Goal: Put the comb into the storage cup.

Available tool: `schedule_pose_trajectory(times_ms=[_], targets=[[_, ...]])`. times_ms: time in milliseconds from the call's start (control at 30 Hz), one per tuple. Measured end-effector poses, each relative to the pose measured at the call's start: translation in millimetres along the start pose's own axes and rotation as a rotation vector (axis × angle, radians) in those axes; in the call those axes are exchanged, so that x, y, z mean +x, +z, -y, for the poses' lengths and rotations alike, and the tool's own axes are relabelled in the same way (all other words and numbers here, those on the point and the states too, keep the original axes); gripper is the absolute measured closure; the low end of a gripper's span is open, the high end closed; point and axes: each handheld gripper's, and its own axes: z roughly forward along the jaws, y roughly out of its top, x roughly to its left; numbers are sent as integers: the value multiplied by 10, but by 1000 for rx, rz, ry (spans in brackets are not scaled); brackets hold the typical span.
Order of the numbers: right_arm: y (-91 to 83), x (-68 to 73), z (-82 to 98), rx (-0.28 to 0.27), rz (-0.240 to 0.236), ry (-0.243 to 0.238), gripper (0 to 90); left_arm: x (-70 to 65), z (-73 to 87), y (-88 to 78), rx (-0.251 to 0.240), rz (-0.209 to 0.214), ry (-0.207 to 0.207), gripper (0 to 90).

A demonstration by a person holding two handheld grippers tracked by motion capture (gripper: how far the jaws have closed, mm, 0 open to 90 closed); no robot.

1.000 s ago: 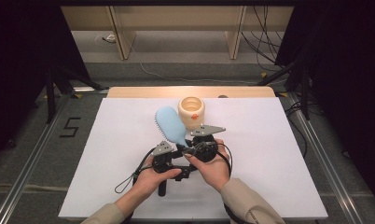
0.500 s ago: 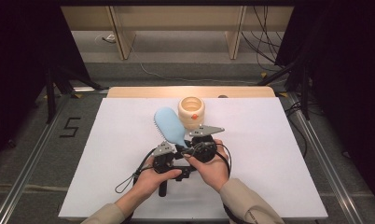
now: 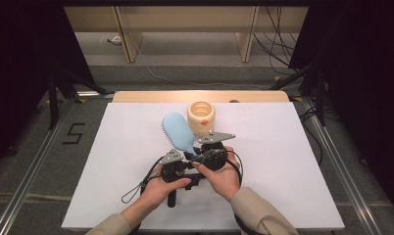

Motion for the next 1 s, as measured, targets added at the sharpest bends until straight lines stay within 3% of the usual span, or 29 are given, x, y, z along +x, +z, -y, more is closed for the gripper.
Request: schedule_pose_trajectory(times_ms=[200,433,700,1000], targets=[[15,9,8,5,-2,-1,704,7,-5,-10,-11,13,-22,522],[8,7,5,4,-7,1,704,58,-1,-27,-19,10,-65,594],[1,6,-3,-1,-12,-2,703,102,2,-45,-35,6,-121,644],[-6,7,-16,-3,-16,-3,700,120,4,-55,-46,16,-134,657]])
